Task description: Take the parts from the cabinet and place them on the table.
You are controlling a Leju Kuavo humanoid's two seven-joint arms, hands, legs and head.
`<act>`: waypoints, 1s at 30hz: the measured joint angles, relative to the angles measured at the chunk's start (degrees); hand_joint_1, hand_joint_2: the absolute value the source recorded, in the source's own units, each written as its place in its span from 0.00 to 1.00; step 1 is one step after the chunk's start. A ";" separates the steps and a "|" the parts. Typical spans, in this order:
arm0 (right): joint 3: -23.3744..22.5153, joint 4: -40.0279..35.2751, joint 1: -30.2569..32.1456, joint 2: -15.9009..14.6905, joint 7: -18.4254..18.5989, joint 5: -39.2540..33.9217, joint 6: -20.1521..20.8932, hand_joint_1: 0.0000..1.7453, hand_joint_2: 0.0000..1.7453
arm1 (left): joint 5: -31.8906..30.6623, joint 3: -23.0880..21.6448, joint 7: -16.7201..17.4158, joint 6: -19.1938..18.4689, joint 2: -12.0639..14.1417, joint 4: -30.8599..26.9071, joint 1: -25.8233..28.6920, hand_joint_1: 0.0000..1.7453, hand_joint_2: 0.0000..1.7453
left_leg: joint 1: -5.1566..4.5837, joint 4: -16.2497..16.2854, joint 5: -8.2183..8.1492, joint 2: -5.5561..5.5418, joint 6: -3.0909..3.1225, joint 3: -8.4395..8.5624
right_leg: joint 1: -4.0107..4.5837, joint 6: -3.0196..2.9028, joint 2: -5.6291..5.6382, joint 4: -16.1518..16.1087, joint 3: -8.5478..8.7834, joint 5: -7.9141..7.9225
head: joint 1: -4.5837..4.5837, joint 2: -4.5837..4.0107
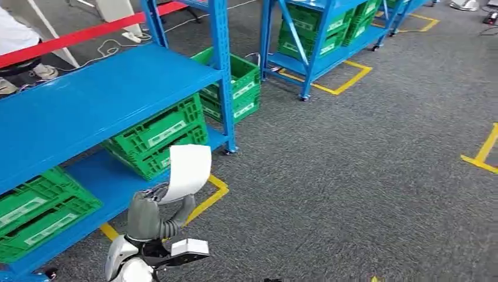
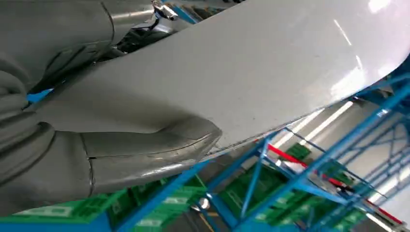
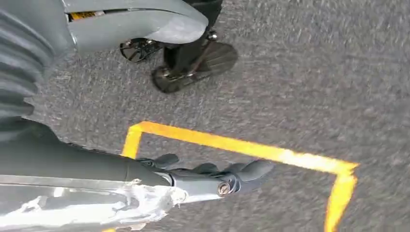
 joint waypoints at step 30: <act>-1.59 -3.54 1.08 1.05 1.09 5.27 3.65 0.00 1.00 | 9.97 -3.41 0.39 -10.67 1.31 1.05 -1.20 1.00 1.00 | 0.46 -0.77 1.04 -0.71 -0.42 -0.46 | -1.12 1.07 0.14 0.50 -1.94 0.46 | 0.31 0.00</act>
